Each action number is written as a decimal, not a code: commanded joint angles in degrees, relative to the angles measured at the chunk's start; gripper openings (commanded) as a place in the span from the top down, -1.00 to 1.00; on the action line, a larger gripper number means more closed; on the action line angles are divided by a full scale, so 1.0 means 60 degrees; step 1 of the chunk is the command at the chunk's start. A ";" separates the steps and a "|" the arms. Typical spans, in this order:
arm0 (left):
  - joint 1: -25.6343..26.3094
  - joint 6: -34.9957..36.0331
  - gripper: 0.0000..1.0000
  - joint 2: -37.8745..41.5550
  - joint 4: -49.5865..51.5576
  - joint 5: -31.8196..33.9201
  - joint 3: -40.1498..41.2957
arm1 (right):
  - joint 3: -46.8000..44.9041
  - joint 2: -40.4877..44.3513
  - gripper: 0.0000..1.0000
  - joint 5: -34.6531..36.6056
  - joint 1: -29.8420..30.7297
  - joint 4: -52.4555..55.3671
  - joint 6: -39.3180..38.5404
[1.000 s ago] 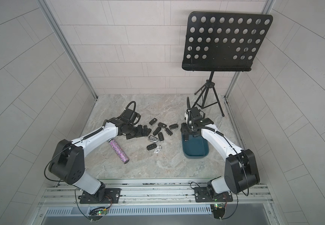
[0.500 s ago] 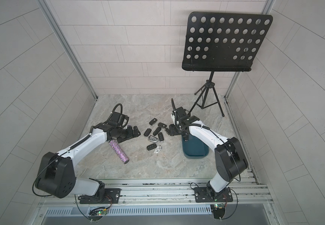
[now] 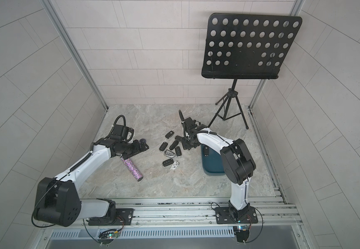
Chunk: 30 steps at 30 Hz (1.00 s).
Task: Place the car key into the storage box
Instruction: Pick up the car key from the center of the board.
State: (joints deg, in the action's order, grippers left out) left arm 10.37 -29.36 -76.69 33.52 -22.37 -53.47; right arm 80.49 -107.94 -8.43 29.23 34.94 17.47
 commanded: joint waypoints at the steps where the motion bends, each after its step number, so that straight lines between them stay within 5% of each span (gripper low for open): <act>1: -0.0156 0.0311 -1.00 0.0297 0.0353 -0.0136 0.0149 | 0.0357 -0.0324 -0.13 0.0741 0.0161 0.0486 -0.0387; 30: -0.0446 0.0506 -1.00 0.0445 0.0504 -0.0293 0.0269 | 0.1496 -0.2080 -0.12 0.2237 0.0665 0.1019 -0.1460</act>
State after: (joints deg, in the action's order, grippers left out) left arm 8.10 -27.33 -75.02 35.46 -24.05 -52.34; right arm 88.79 -119.09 3.03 32.99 39.22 10.24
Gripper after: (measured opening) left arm 0.998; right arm 0.562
